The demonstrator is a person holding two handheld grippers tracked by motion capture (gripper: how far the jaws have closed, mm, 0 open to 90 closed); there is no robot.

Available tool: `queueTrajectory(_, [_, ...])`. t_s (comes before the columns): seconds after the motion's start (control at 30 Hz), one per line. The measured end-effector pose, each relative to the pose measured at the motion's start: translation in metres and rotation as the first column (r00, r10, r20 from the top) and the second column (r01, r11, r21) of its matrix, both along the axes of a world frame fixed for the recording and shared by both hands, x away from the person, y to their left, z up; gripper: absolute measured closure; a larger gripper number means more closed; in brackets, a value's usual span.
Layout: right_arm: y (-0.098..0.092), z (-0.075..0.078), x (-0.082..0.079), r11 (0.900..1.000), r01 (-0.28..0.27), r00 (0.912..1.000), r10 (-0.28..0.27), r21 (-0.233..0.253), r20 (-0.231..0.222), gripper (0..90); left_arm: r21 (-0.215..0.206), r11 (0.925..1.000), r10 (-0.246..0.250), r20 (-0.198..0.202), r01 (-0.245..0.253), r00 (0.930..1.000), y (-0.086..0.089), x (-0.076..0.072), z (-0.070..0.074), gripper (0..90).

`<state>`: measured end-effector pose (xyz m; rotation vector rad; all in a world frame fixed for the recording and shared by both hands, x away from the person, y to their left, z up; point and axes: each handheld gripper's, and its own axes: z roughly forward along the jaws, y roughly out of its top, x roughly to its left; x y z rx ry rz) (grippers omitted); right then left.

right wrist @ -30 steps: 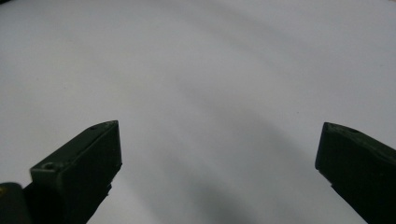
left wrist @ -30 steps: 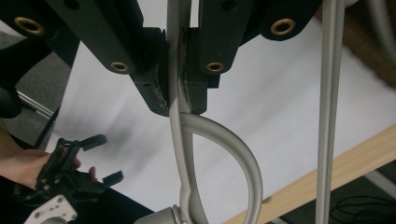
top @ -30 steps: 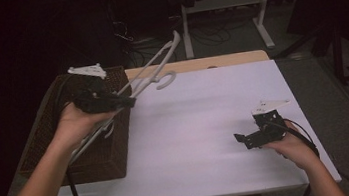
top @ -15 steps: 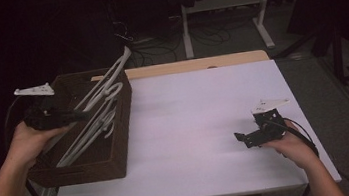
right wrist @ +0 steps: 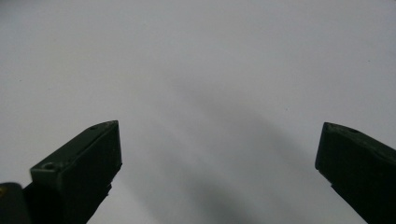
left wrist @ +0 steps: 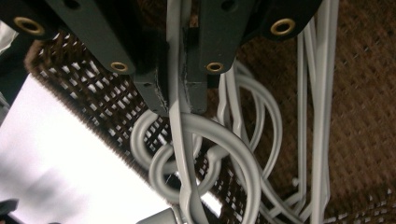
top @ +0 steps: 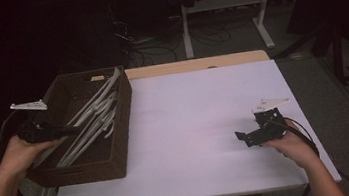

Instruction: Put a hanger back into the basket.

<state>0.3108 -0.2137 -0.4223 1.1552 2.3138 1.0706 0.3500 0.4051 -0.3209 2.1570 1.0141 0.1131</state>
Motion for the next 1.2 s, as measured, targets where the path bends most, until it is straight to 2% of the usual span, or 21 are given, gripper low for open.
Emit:
queueTrajectory(0.1, [-0.001,0.000,0.000,1.000,0.000,1.0000,0.000,0.001,0.001,0.3,0.031,0.9993,0.019,-0.012,-0.018,0.9998,-0.001,0.004,-0.006,81.9])
queueTrajectory(0.2, [-0.001,0.000,0.000,1.000,0.000,1.0000,0.000,0.000,0.001,0.3,0.042,0.9989,0.024,-0.020,-0.023,0.9995,0.000,0.008,-0.012,79.7])
queueTrajectory(0.23, [-0.001,0.001,-0.001,1.000,0.000,1.0000,0.000,0.002,0.001,0.3,0.060,0.9956,0.070,0.026,-0.072,0.9972,0.002,0.010,-0.016,59.7])
queueTrajectory(0.3, [-0.001,0.001,-0.001,1.000,-0.002,1.0000,0.002,0.001,0.004,0.3,0.045,0.9955,0.081,0.035,-0.083,0.9961,0.006,0.010,-0.015,58.0])
queueTrajectory(0.47, [-0.001,0.004,-0.001,1.000,-0.001,0.9999,0.001,0.007,0.011,0.3,0.013,0.9955,0.093,0.075,-0.094,0.9928,0.007,0.008,-0.011,44.6])
queueTrajectory(0.57, [-0.001,0.007,-0.002,1.000,-0.002,0.9998,0.002,0.010,0.018,0.3,-0.015,0.9974,0.071,0.115,-0.070,0.9908,-0.001,0.005,-0.006,37.1])
queueTrajectory(0.63, [-0.001,0.010,-0.003,1.000,-0.007,0.9997,0.006,0.012,0.025,0.3,-0.050,0.9980,0.046,0.140,-0.040,0.9891,-0.009,0.002,-0.003,33.9])
queueTrajectory(0.77, [0.001,0.018,-0.005,1.000,-0.020,0.9992,0.019,0.024,0.034,0.3,-0.086,0.9961,-0.004,0.168,0.019,0.9858,-0.031,-0.003,0.000,28.9])
queueTrajectory(0.87, [0.002,0.025,-0.007,0.999,-0.037,0.9984,0.035,0.035,0.044,0.3,-0.116,0.9915,-0.036,0.190,0.059,0.9811,-0.049,-0.008,0.002,25.9])
queueTrajectory(1.03, [0.003,0.042,-0.011,0.995,-0.073,0.9945,0.068,0.066,0.079,0.3,-0.159,0.9806,-0.075,0.239,0.115,0.9683,-0.078,-0.015,0.001,18.2])
queueTrajectory(1.2, [0.009,0.058,-0.016,0.990,-0.123,0.9871,0.115,0.071,0.112,0.3,-0.163,0.9750,-0.102,0.277,0.152,0.9555,-0.100,-0.020,-0.004,13.2])
